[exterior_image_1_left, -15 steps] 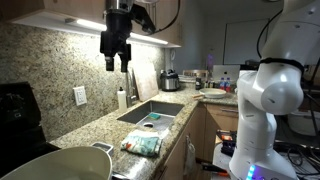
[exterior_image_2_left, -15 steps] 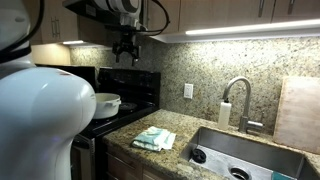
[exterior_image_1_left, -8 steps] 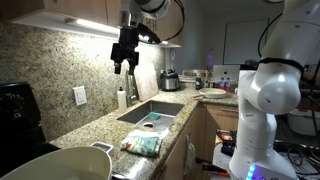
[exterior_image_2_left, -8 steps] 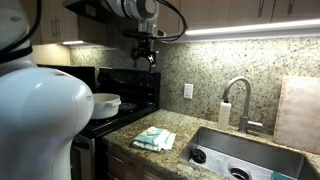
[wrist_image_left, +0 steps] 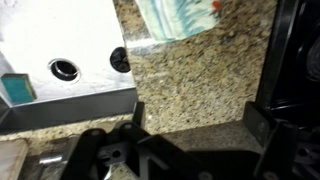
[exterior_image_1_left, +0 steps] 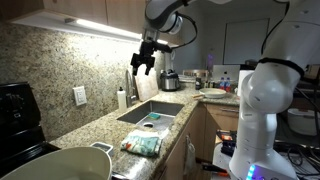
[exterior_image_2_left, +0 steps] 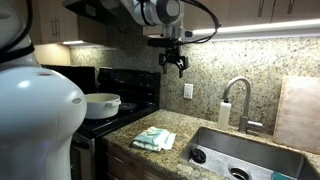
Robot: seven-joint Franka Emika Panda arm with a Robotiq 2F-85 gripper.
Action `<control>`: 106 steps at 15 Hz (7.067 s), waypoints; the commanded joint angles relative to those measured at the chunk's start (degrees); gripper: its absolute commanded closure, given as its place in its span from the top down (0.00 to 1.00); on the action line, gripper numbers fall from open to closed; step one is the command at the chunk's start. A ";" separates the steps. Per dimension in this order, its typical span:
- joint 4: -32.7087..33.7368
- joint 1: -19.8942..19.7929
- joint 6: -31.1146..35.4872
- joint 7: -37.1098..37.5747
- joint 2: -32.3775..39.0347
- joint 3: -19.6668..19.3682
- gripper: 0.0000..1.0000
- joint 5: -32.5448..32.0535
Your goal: Push the faucet to the right
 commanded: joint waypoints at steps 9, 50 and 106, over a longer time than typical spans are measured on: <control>-8.84 -7.56 23.47 4.76 0.01 0.48 1.00 -12.58; 11.07 -4.50 44.10 -43.94 31.50 -6.34 1.00 38.37; 30.49 1.15 69.28 -42.38 54.12 -22.90 1.00 48.05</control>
